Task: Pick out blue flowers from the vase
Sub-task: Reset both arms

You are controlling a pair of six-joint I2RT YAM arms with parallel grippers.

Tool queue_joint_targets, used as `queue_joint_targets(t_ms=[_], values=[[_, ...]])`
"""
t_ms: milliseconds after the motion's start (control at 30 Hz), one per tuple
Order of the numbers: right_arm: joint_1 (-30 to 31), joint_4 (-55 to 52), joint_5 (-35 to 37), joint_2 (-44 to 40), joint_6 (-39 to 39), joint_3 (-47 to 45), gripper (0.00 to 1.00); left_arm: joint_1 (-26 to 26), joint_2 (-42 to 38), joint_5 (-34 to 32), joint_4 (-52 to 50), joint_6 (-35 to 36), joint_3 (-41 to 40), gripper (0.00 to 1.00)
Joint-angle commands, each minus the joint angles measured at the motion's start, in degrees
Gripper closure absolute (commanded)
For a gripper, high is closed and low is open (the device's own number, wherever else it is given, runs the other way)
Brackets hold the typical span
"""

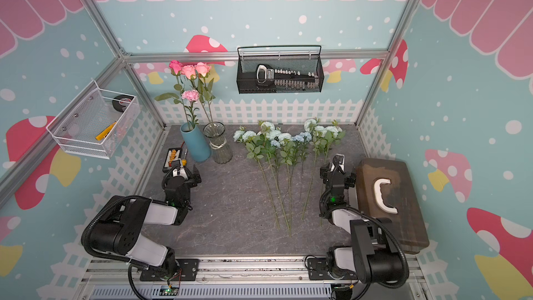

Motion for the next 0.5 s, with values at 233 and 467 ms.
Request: queue_joint_targets(t_ms=[233,467], values=[[-0.6,3.4,-11.4,8.8,-1.2,0.1,0.01,4.2,-1.0,13.3,-7.5,0.6,5.0,0.02],[-0.6,2.0,-13.2,9.2,-2.1,0.9,0.01,4.1,-1.0,13.2,-7.8,0.7,5.0,0.02]])
